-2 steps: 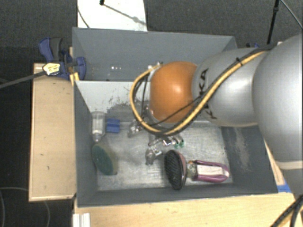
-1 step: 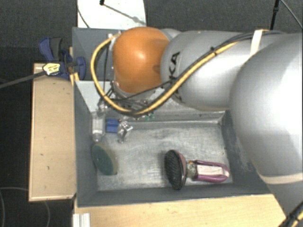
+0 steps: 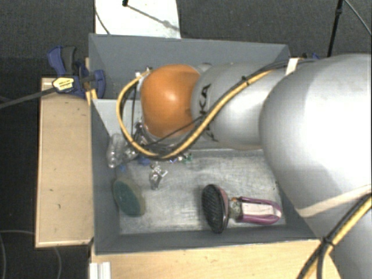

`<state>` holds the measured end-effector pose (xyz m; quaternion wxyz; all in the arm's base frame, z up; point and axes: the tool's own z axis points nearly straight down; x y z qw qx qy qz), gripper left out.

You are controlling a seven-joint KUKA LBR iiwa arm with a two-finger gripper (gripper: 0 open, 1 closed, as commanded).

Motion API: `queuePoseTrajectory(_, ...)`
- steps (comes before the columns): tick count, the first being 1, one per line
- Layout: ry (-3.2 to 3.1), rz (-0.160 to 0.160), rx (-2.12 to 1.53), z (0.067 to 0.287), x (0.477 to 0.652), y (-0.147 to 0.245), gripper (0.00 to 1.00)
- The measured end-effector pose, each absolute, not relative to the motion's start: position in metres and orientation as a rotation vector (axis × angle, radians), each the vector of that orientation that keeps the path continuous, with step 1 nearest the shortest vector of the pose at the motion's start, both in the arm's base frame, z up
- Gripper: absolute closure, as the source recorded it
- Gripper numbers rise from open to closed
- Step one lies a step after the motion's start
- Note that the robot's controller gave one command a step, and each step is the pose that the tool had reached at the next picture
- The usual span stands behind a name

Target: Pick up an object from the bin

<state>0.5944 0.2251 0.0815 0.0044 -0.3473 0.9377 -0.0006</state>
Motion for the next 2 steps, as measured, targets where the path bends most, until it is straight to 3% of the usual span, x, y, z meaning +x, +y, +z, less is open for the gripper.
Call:
queuePoseTrajectory(1,2.704,0.002,-1.595,0.105,0.567,0.248,0.0)
queuePoseTrajectory(2,2.356,0.0,-2.069,0.071,0.59,0.232,0.0)
